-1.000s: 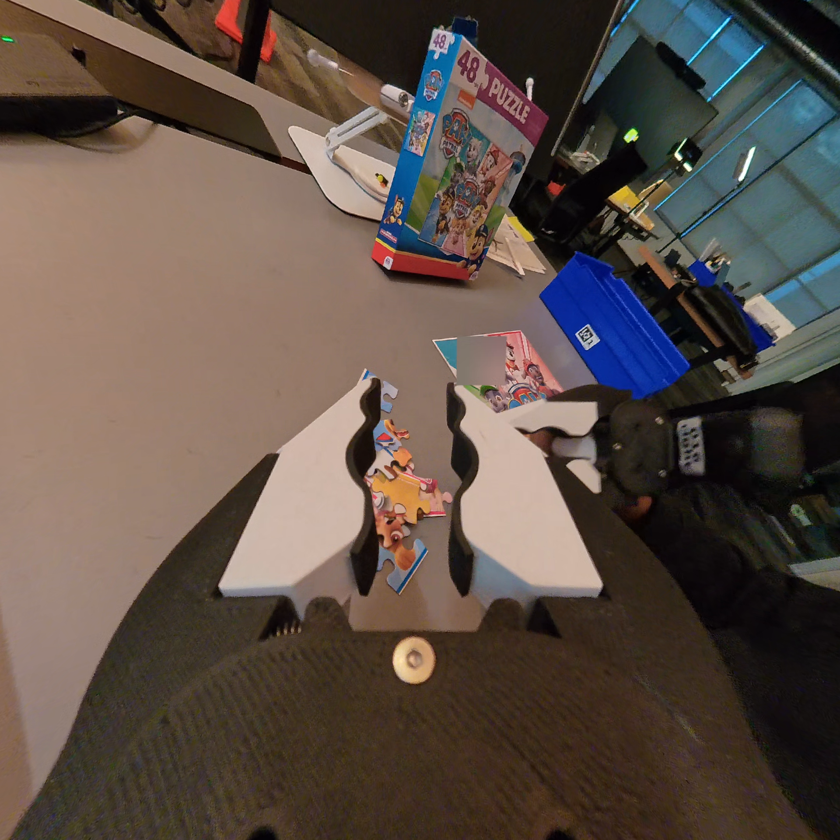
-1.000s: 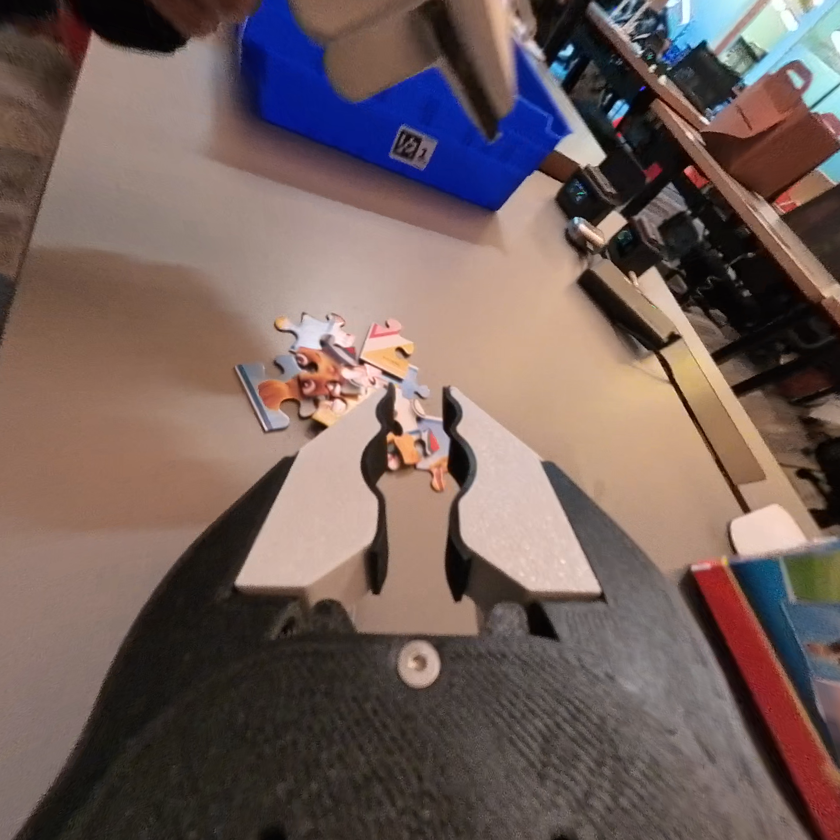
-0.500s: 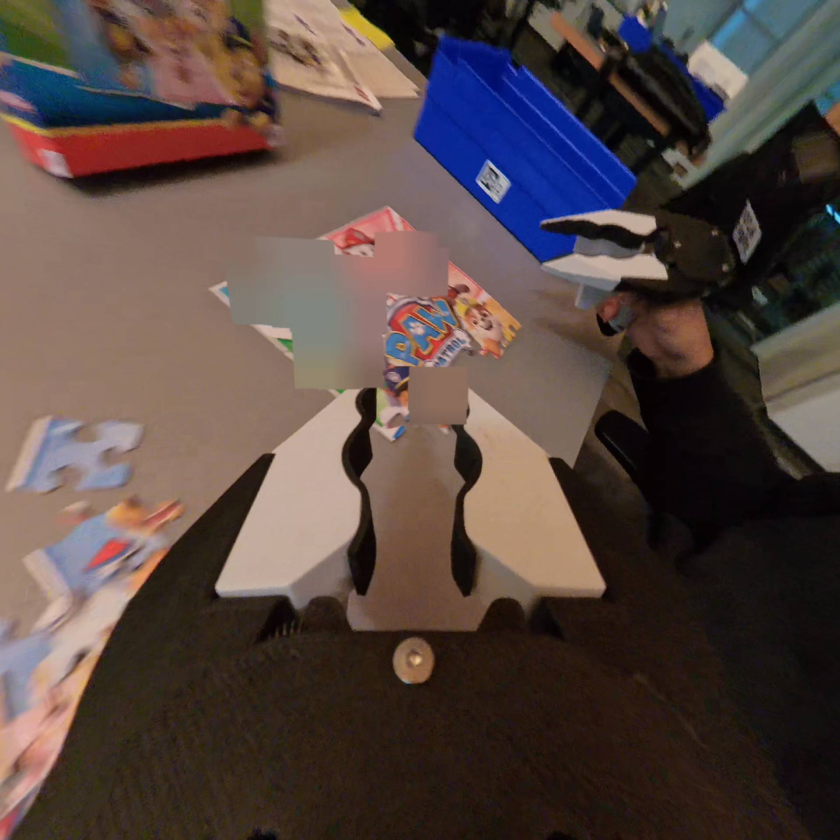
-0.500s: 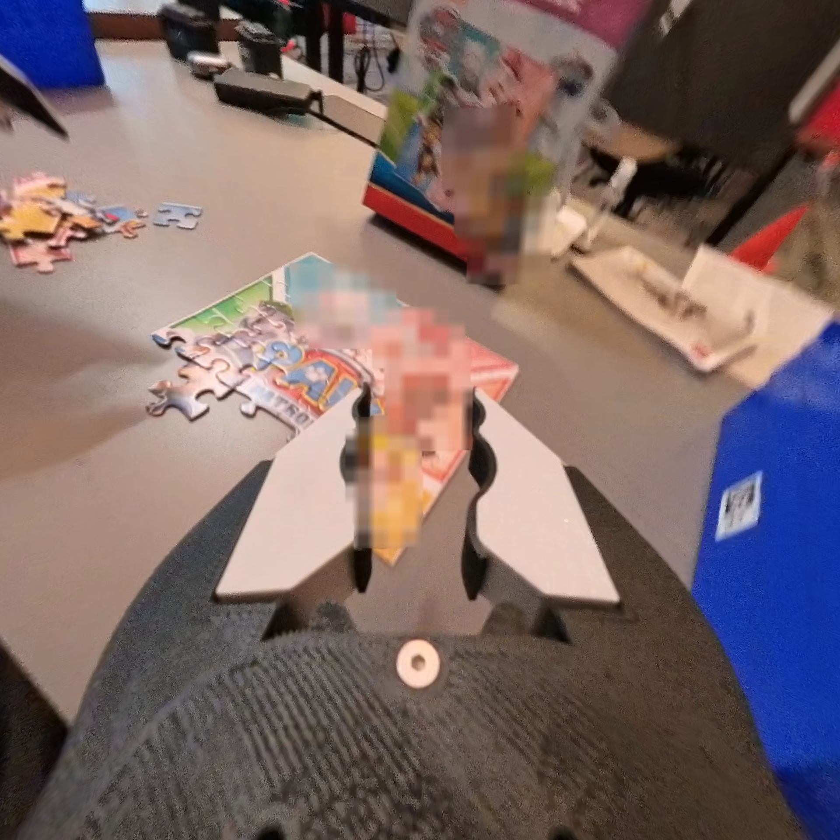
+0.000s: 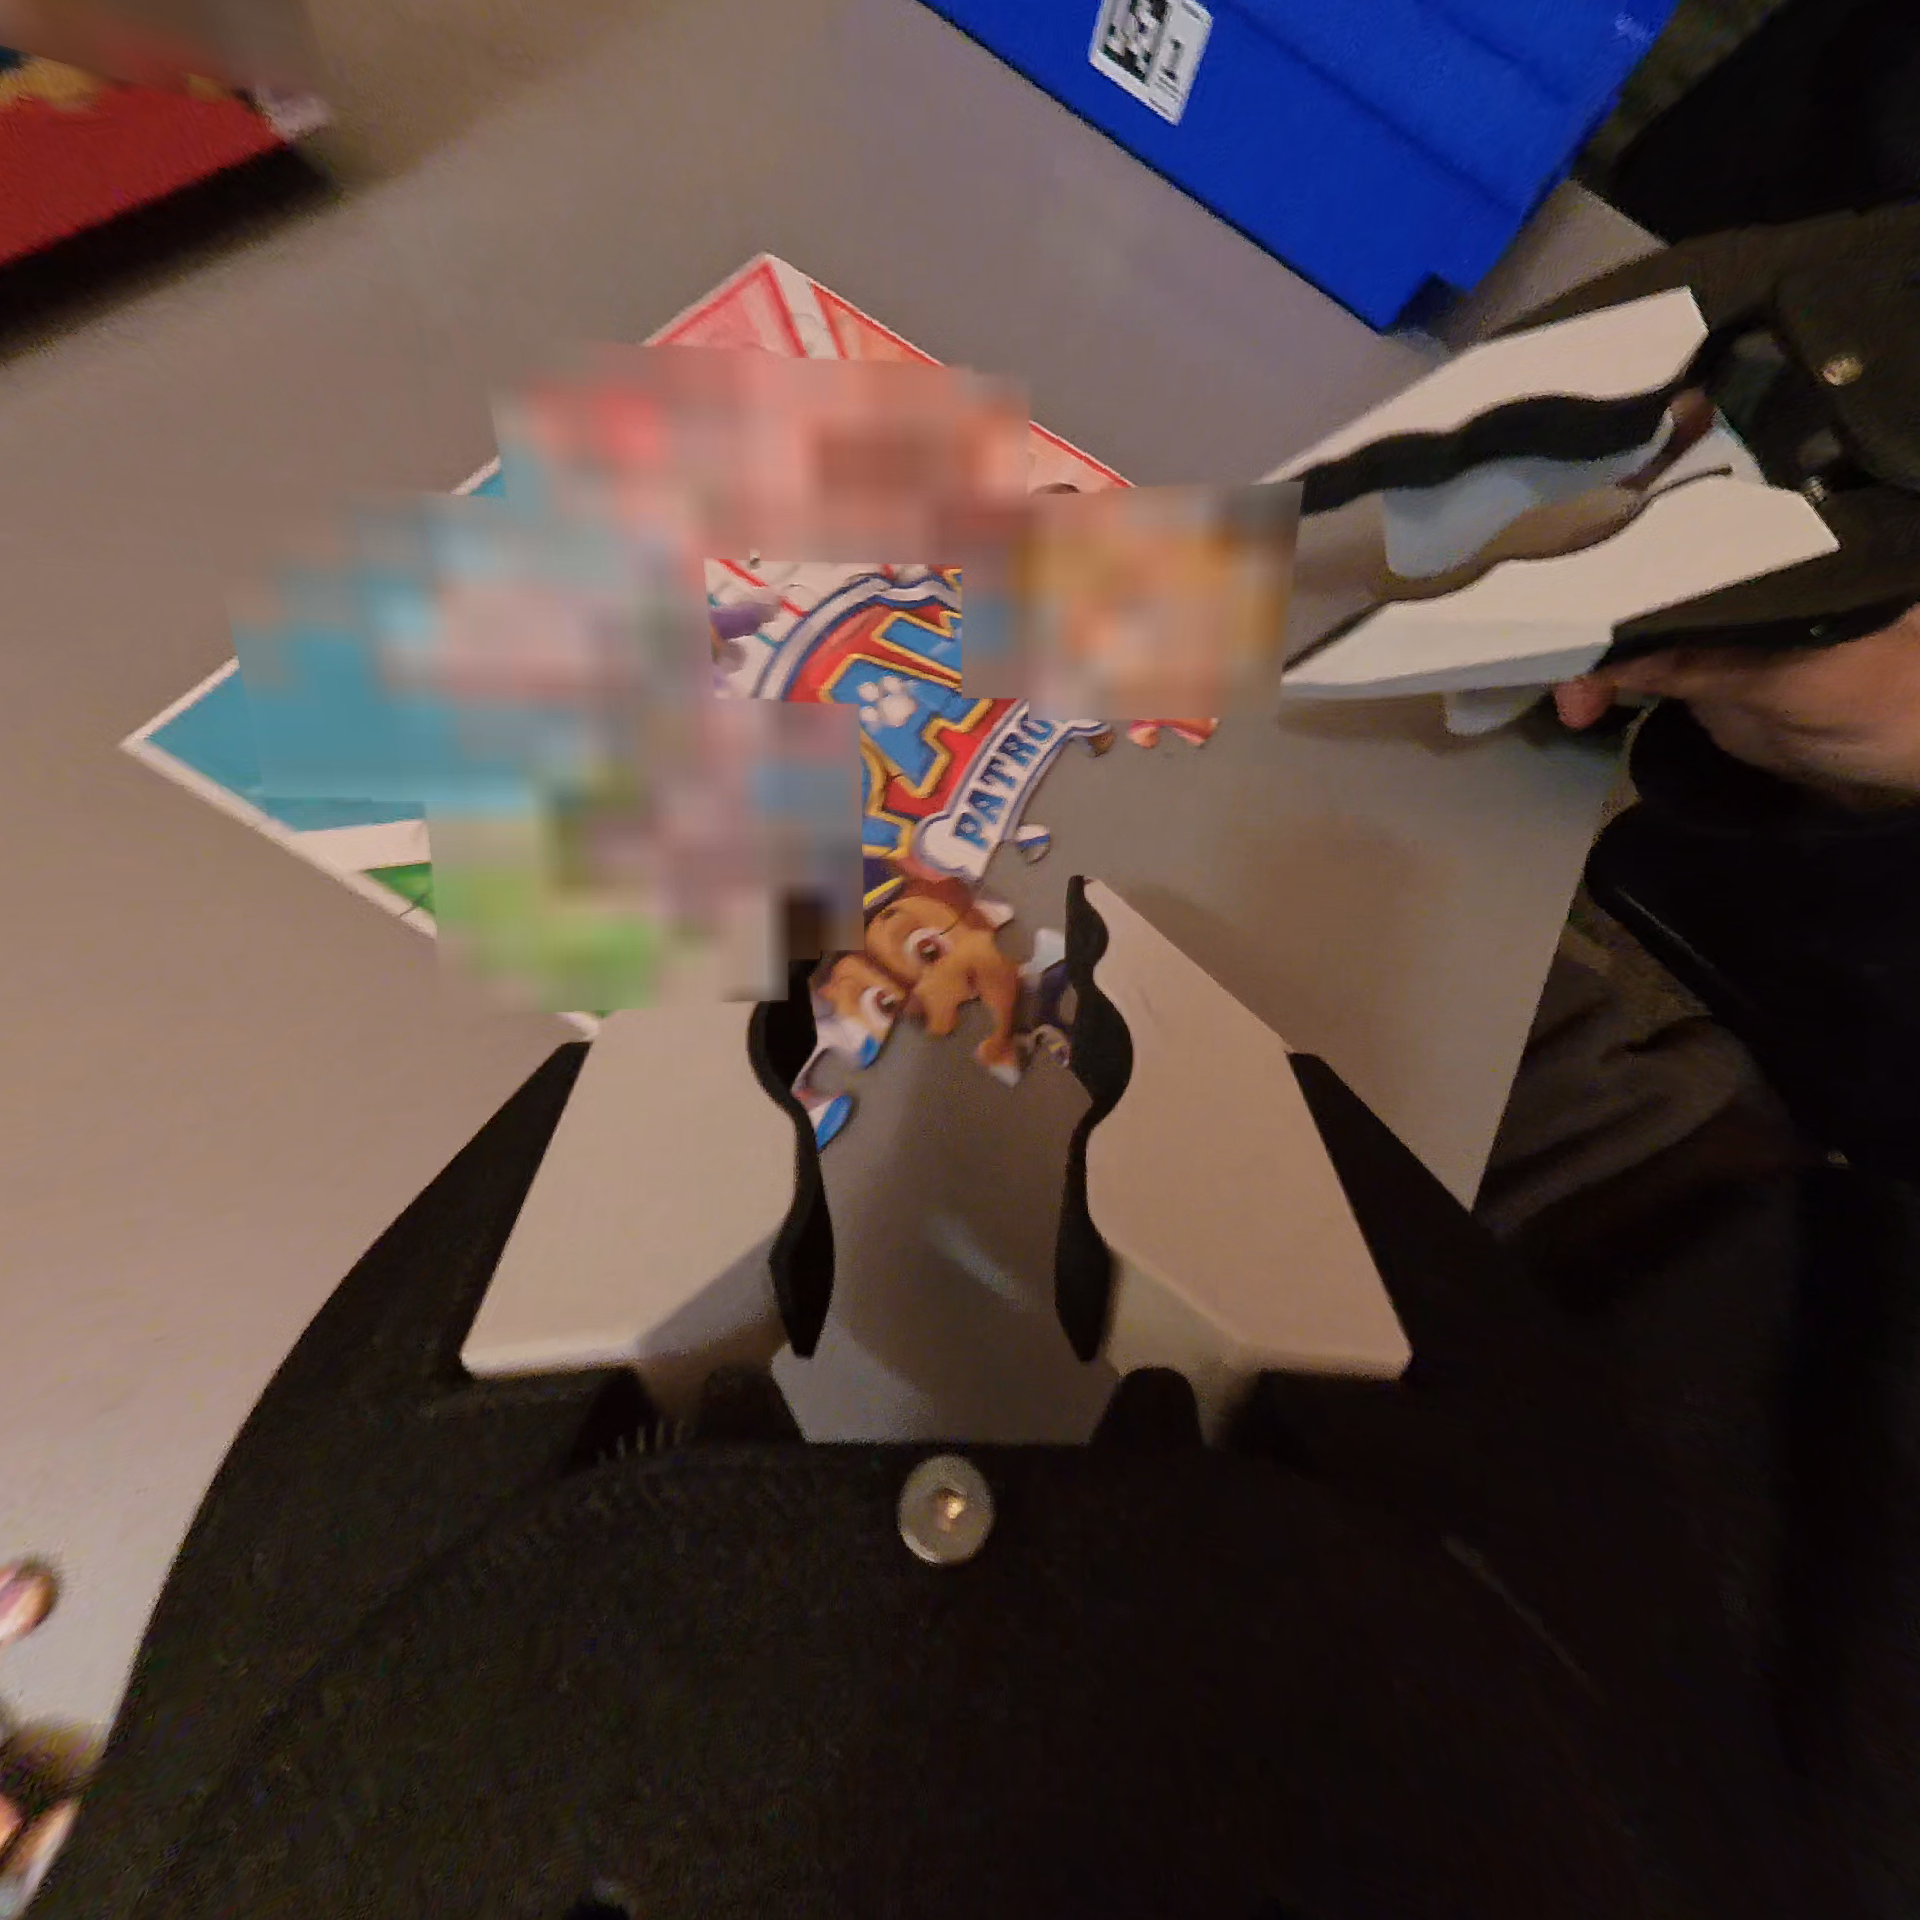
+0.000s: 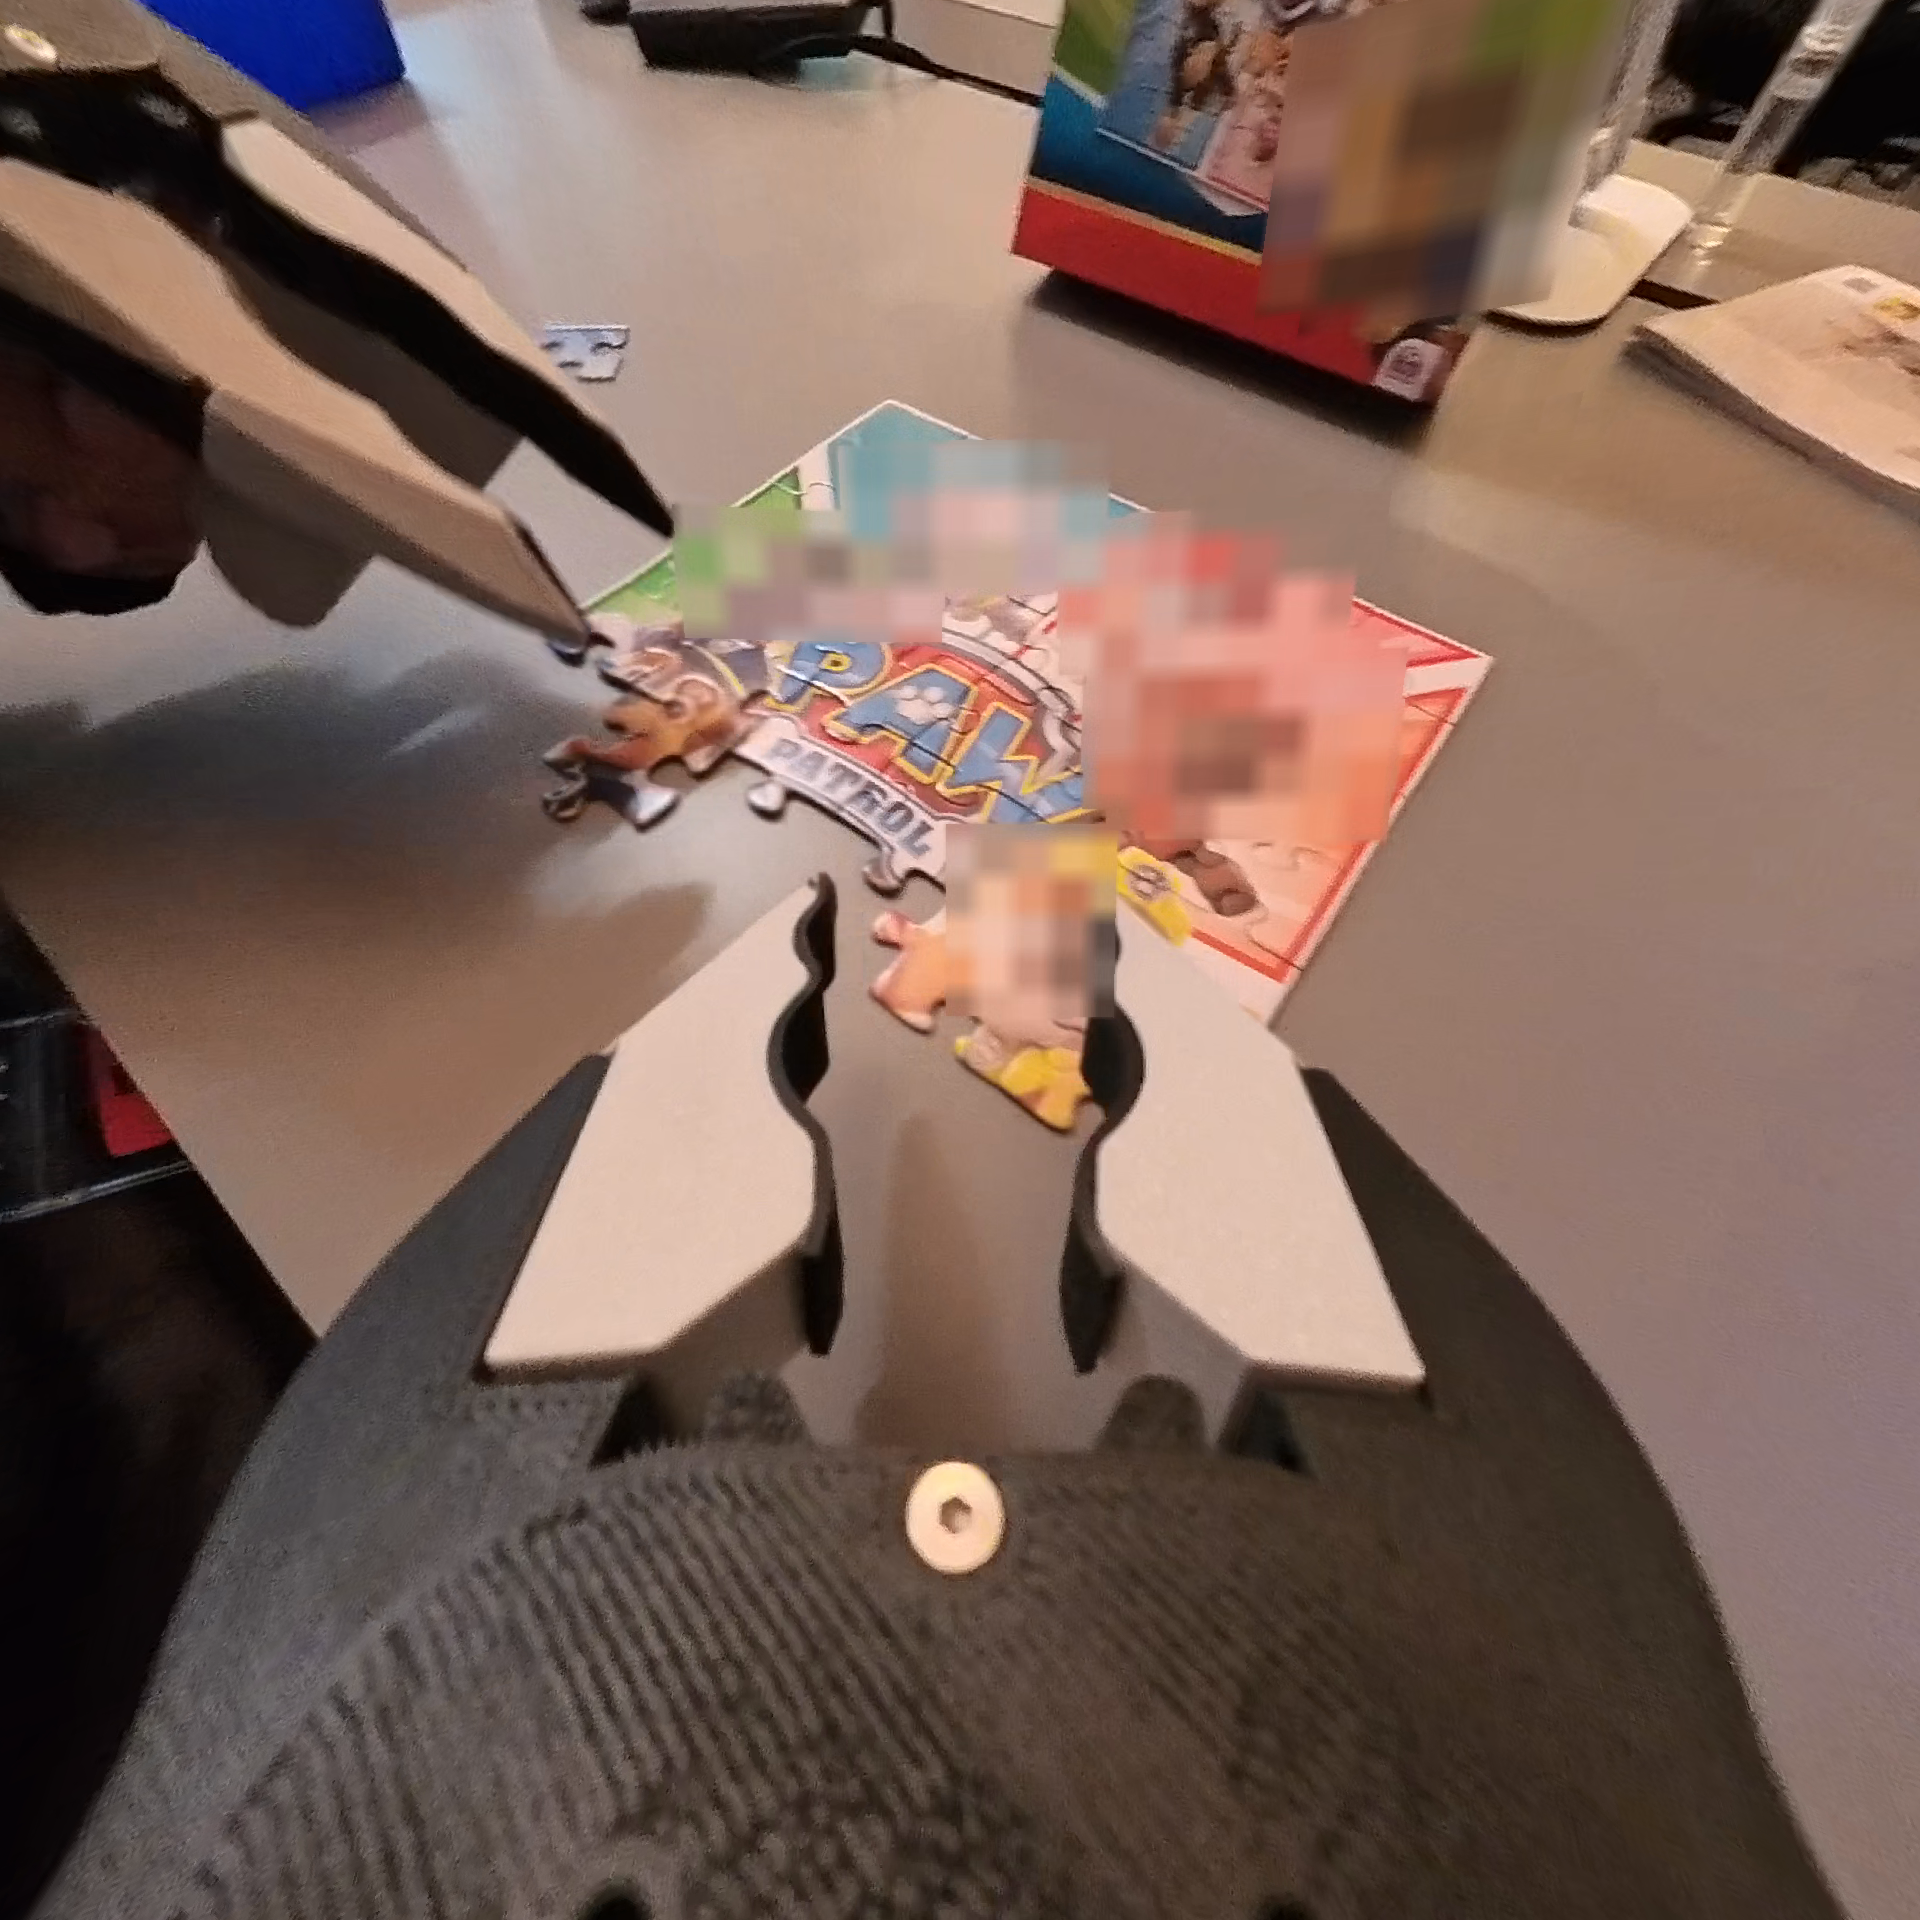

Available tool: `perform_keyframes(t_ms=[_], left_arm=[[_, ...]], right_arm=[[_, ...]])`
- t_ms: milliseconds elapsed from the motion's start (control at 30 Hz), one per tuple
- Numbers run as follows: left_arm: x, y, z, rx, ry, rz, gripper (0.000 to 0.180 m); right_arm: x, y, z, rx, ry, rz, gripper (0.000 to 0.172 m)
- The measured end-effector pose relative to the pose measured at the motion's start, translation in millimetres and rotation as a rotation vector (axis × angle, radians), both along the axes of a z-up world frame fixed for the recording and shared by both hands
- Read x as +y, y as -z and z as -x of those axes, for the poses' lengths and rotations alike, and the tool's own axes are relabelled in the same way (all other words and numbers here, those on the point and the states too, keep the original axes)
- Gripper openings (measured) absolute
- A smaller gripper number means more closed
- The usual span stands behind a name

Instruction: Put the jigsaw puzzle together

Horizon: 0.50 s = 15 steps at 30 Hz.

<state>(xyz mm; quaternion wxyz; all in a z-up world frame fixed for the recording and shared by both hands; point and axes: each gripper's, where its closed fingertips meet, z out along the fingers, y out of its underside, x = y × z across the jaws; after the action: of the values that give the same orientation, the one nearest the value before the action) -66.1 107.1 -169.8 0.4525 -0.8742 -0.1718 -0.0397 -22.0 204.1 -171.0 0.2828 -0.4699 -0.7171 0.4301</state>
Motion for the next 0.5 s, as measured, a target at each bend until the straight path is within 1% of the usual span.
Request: perform_keyframes(t_ms=[67, 133, 200, 267, 333, 367, 500], left_arm=[[-15.3, 0.0, 11.7, -0.023, -0.039, -0.023, 0.04], [-27.5, 6.6, 20.4, -0.054, -0.067, -0.005, 0.039], [-36.8, 17.4, 29.0, -0.044, -0.098, 0.05, 0.037], [-43.2, 30.4, 30.5, -0.03, -0.1, 0.125, 0.034], [-45.5, 39.4, 26.1, -0.02, -0.081, 0.179, 0.034], [-45.3, 38.9, 24.3, -0.006, -0.075, 0.179, 0.033], [-41.8, 39.8, 13.6, -0.008, -0.043, 0.187, 0.03]], right_arm=[[-19.6, 1.8, 1.1, -0.019, -0.04, 0.014, 0.046], [-45.4, 5.6, 1.9, -0.051, -0.092, 0.024, 0.048], [-72.4, 11.6, 1.7, -0.084, -0.145, 0.004, 0.052], [-93.0, 18.7, 2.5, -0.104, -0.178, -0.052, 0.053], [-105.0, 25.5, 5.6, -0.119, -0.189, -0.111, 0.052], [-108.6, 28.0, 7.7, -0.127, -0.189, -0.128, 0.051], [-111.6, 32.5, 15.4, -0.17, -0.155, -0.105, 0.052]])
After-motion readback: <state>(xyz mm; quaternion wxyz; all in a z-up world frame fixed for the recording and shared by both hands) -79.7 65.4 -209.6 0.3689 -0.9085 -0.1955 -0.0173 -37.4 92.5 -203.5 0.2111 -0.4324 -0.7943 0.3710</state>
